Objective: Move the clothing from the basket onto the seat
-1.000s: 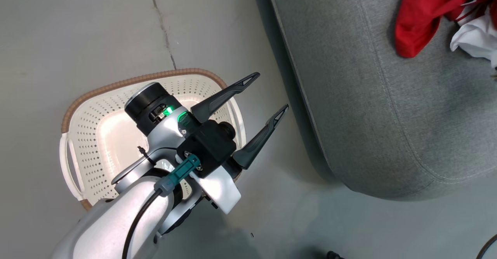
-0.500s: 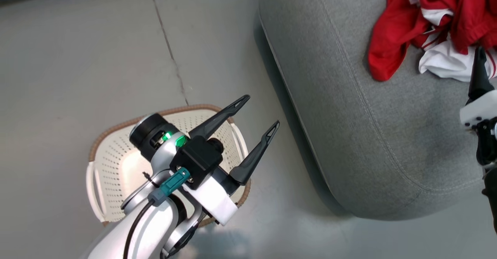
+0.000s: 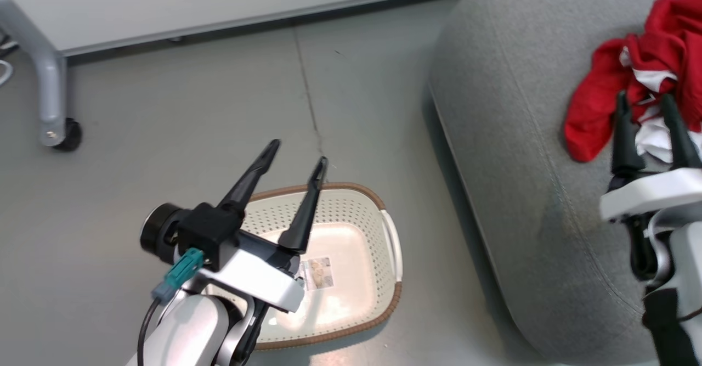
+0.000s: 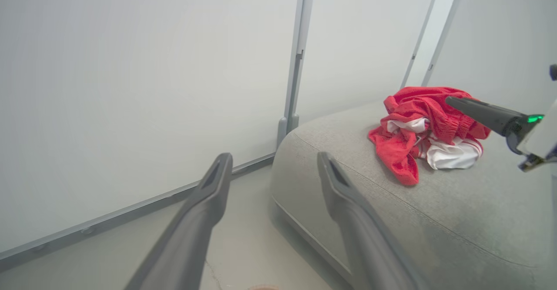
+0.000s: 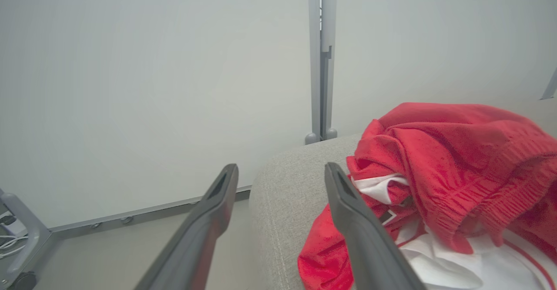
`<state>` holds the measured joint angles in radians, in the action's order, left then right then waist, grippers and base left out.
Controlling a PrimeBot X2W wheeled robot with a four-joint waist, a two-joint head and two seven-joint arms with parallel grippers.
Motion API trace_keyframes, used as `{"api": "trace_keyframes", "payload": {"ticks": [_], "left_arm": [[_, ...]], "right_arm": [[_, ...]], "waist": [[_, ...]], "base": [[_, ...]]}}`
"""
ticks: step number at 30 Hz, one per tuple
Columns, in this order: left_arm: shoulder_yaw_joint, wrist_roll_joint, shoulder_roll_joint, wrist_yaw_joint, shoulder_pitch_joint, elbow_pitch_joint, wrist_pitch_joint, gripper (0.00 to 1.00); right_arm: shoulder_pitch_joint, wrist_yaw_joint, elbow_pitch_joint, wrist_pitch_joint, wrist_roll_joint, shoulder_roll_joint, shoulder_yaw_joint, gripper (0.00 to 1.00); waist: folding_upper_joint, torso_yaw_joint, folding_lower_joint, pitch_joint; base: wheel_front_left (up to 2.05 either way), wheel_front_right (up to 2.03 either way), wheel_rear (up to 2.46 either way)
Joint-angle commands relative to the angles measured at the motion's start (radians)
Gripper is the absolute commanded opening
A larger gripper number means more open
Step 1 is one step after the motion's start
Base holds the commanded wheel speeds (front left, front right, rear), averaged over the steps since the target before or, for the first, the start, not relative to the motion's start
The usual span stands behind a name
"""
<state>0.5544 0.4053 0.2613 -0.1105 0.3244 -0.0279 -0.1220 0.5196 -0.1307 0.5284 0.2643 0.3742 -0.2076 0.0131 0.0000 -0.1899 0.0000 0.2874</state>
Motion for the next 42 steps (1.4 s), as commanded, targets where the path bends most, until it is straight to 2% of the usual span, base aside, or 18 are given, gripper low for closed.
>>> {"api": "trace_keyframes", "payload": {"ticks": [1,15,20,28,37,42], "left_arm": [[-0.024,0.013,-0.005,-0.023,-0.024,0.009,-0.022,1.0],[-0.2,0.063,-0.011,-0.14,-0.104,0.049,-0.128,1.0],[-0.28,0.071,-0.01,-0.155,-0.164,0.036,-0.142,1.0],[-0.365,0.025,-0.024,-0.124,-0.272,-0.004,-0.142,1.0],[-0.365,-0.009,-0.016,-0.054,-0.345,0.029,-0.143,1.0],[-0.351,-0.014,-0.003,-0.041,-0.369,0.056,-0.134,1.0]], "right_arm": [[-0.038,0.0,-0.042,-0.004,-0.019,0.013,0.014,1.0],[-0.197,0.0,-0.302,-0.103,-0.112,0.102,0.036,1.0],[-0.262,0.0,-0.362,-0.135,-0.128,0.123,0.027,1.0],[-0.355,0.0,-0.424,-0.184,-0.156,0.139,0.001,1.0],[-0.441,0.0,-0.471,-0.228,-0.173,0.148,-0.009,1.0],[-0.489,0.0,-0.499,-0.248,-0.175,0.152,-0.014,1.0]], "waist": [[0.0,0.048,0.0,-0.041],[0.0,0.12,0.0,-0.105],[0.0,0.14,0.0,-0.134],[0.0,0.171,0.0,-0.189],[0.0,0.188,0.0,-0.247],[0.0,0.19,0.0,-0.278]], "base": [[0.0,0.0,0.0],[0.0,0.0,0.0],[0.0,0.0,0.0],[0.0,0.0,0.0],[0.0,0.0,0.0],[0.0,0.0,0.0]]}}
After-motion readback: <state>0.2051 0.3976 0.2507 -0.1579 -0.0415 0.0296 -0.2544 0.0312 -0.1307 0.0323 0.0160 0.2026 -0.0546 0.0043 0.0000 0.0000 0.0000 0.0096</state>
